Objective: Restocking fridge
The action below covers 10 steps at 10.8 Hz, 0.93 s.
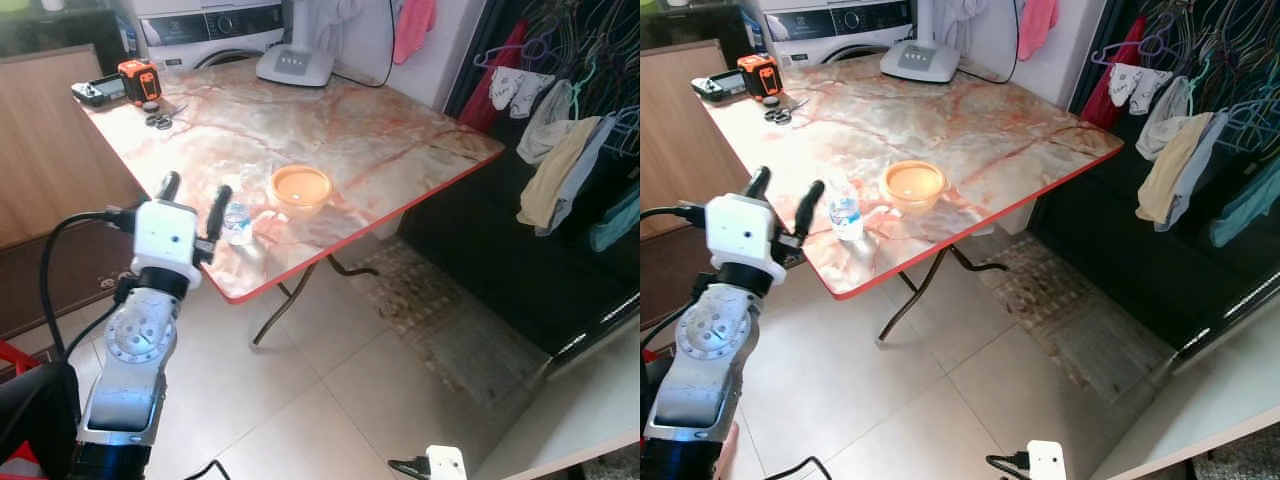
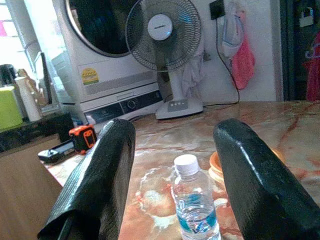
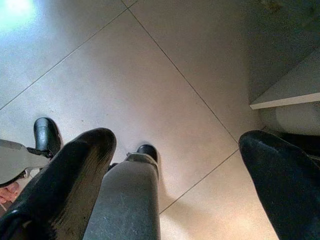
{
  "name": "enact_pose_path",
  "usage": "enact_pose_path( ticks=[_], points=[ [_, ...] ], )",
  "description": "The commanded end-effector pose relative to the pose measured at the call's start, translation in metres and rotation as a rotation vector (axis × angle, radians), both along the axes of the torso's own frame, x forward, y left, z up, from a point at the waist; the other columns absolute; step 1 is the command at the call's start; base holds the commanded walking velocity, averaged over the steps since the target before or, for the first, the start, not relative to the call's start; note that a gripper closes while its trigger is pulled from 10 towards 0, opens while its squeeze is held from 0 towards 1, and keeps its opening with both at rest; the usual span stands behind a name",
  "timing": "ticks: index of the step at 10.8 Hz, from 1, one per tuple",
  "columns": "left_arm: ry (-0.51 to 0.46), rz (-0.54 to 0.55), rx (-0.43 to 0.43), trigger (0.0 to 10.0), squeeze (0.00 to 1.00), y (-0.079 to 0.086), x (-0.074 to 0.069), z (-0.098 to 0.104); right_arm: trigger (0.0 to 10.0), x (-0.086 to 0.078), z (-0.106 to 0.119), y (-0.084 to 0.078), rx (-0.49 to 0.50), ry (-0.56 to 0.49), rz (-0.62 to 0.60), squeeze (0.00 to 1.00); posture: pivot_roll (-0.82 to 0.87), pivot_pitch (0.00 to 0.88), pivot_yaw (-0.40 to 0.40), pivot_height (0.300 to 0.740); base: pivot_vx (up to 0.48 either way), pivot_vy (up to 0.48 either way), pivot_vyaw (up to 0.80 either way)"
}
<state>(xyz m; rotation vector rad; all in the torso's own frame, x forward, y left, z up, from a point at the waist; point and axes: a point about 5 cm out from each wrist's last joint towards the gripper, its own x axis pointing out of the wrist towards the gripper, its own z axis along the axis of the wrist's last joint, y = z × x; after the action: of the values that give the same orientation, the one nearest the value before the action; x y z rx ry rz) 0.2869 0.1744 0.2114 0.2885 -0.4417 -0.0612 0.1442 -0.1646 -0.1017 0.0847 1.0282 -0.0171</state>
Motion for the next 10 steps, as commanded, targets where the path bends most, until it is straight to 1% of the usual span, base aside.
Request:
enact_pose_path(
  ticks=[1,2,4,5,7,10],
  points=[
    [0.004,-0.003,-0.012,10.0,0.0,-0.0024,0.0029,0.0012,10.0,-0.0011,-0.0002,-0.0048,-0.011,0.011,0.007,0.0,-0.03,0.067,-0.123,0.74,0.0,0.0,0.0],
    [0.005,-0.005,-0.014,10.0,0.0,-0.0031,0.0032,0.0011,10.0,-0.0009,-0.0002,-0.0048,-0.012,0.012,0.013,0.0,-0.03,0.066,-0.123,0.74,0.0,0.0,0.0],
    [0.001,-0.013,-0.018,10.0,0.0,-0.005,0.0039,0.0024,10.0,-0.0008,-0.0002,-0.0047,-0.018,0.014,0.027,0.0,-0.03,0.06,-0.121,0.74,0.247,0.0,0.0],
    [0.0,-0.018,-0.021,10.0,0.0,-0.0058,0.0044,0.0027,10.0,-0.0008,-0.0002,-0.0045,-0.023,0.015,0.04,0.0,-0.03,0.058,-0.119,0.74,0.262,0.0,0.42],
    [0.002,-0.021,-0.021,10.0,0.0,-0.0072,0.0054,0.0018,10.0,-0.0021,-0.0007,-0.0042,-0.017,0.019,0.037,0.0,-0.03,0.049,-0.119,0.74,0.266,0.0,0.8],
    [0.003,-0.035,-0.025,10.0,0.0,-0.0103,0.0067,0.0014,10.0,-0.0029,-0.001,-0.0039,-0.016,0.021,0.037,0.0,-0.02,0.034,-0.117,0.74,0.268,0.0,0.0]
  ],
)
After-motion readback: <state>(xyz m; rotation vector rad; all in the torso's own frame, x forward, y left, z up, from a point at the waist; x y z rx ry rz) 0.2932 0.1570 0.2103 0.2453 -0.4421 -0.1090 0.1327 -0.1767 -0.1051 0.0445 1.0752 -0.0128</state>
